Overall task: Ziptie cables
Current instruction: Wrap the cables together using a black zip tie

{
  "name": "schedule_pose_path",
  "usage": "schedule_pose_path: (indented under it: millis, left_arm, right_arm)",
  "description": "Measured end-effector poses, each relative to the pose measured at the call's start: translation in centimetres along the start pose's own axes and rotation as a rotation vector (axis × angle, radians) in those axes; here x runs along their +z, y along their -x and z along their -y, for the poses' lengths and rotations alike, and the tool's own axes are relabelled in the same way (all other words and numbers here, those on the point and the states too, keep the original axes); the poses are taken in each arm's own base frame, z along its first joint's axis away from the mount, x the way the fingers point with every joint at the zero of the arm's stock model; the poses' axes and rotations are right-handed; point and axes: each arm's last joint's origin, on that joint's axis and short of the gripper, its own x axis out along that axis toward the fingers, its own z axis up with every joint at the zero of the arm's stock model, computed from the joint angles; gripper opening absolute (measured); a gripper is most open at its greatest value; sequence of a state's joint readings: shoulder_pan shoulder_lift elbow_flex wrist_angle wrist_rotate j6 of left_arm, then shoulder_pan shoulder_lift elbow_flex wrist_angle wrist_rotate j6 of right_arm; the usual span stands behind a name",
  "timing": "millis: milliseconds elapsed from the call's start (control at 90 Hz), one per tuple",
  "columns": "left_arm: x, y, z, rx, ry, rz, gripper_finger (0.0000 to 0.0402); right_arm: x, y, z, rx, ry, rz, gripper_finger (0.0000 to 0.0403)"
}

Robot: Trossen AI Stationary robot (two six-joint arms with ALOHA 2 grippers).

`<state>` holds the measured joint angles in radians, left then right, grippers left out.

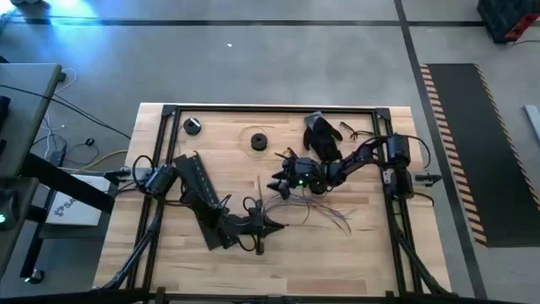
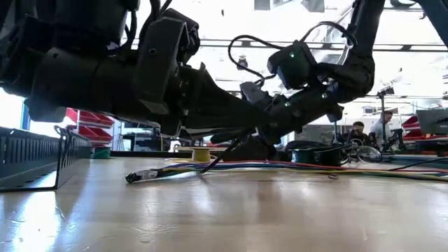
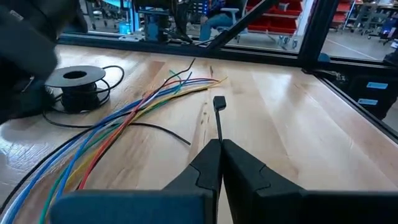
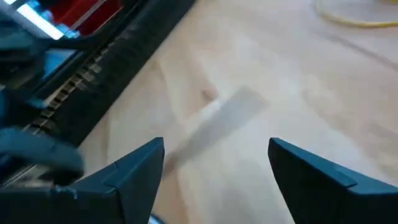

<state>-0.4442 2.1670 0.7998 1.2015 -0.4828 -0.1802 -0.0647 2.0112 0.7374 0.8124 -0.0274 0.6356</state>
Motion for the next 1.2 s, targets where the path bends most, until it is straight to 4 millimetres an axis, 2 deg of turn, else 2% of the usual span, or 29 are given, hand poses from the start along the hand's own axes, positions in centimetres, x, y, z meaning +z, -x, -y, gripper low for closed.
schedule_pose_path:
  millis: [200,333,444,578,922,1111,1200]
  left_arm:
    - [0.0,0.0,0.0,0.0,0.0,0.0,0.0]
    - [0.0,0.0,0.1,-0.045,-0.039,-0.007,0.0]
    - [-0.3,0.0,0.3,-0.113,-0.152,-0.038,0.0]
    - [-1.8,0.2,0.0,-0.127,-0.332,-0.174,0.0]
    - [-2.0,0.2,0.0,-0.198,-0.336,-0.201,0.0]
    - [-2.0,0.2,0.0,-0.204,-0.35,-0.199,0.0]
    - [-2.0,0.2,0.0,-0.206,-0.35,-0.199,0.0]
  right_arm:
    - [-0.6,0.0,-1.0,0.013,-0.015,0.006,0.0274]
    - [-0.2,-0.1,-0.5,0.009,0.016,0.003,0.0275]
    - [0.8,-0.5,0.1,0.038,0.066,-0.032,0.0275]
    - [1.4,-0.7,0.4,0.044,0.127,-0.064,0.0275]
    - [1.7,-0.8,0.5,0.036,0.234,-0.045,0.0275]
    - [3.7,-1.2,0.8,0.057,0.355,0.003,0.0275]
    - [4.8,-1.7,0.9,0.083,0.463,-0.012,0.0275]
